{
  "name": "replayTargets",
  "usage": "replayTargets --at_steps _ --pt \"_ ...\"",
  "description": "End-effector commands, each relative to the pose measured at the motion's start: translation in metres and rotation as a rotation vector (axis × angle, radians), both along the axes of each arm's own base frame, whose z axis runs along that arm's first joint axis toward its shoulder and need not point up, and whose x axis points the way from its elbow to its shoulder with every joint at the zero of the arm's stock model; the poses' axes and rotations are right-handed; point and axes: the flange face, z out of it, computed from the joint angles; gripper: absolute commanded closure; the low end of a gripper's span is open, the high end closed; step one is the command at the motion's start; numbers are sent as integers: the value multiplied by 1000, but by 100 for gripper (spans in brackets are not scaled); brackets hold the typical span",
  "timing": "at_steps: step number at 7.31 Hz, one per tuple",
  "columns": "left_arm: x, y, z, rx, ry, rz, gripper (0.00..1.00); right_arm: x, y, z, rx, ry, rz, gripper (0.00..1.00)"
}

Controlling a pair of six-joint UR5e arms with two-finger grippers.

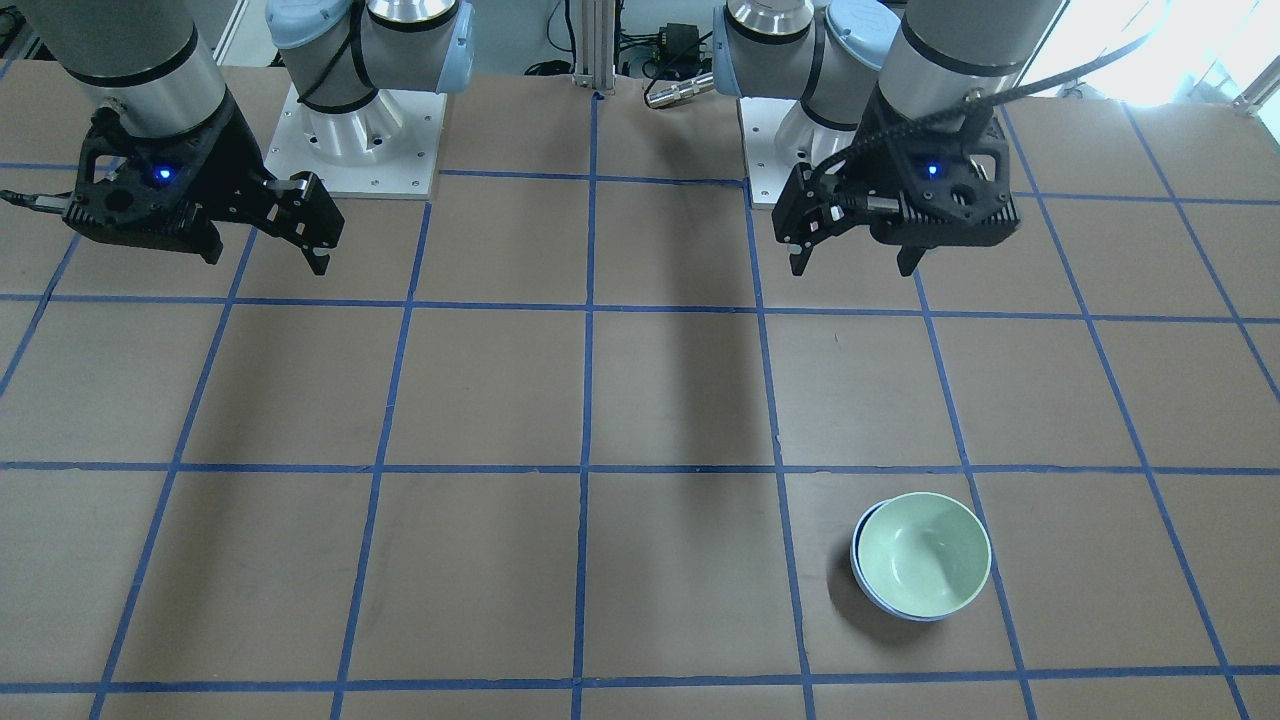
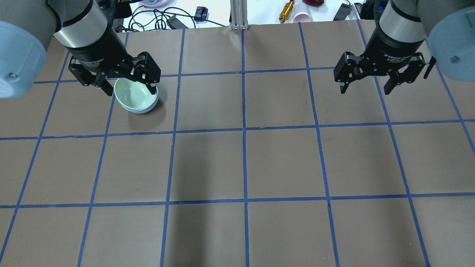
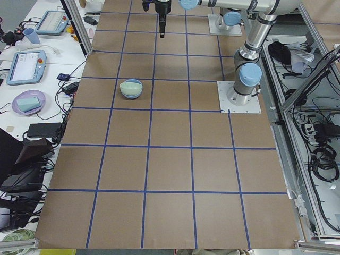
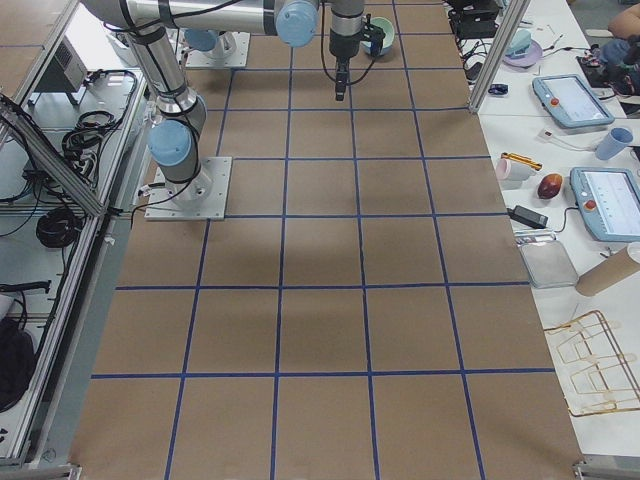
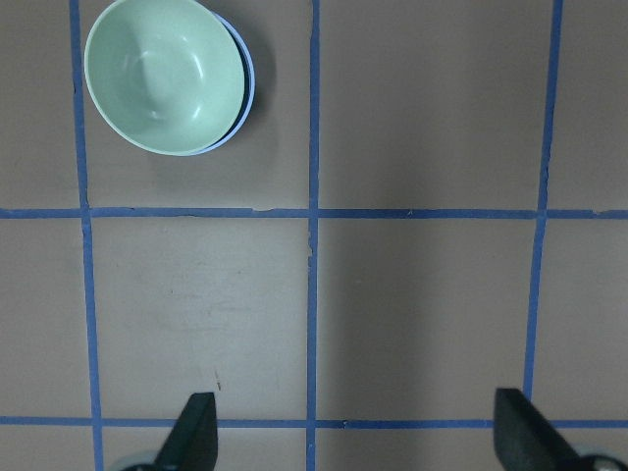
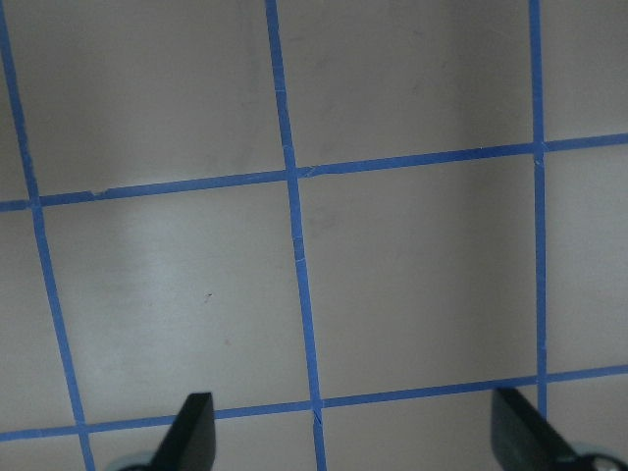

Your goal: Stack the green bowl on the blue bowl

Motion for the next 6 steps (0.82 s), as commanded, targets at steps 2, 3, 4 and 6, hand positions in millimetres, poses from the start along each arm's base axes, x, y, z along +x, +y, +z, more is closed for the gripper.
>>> replayTargets --at_steps 2,3,4,6 --pt "4 -5 -4 -15 -1 -13 0 0 0 0 0 0 0 0" --pt "4 -10 0 -53 0 -14 0 0 0 0 0 0 0 0" --pt "5 -11 5 -64 0 -13 0 0 0 0 0 0 0 0" --pt "4 -14 0 -58 -6 -70 0 0 0 0 0 0 0 0"
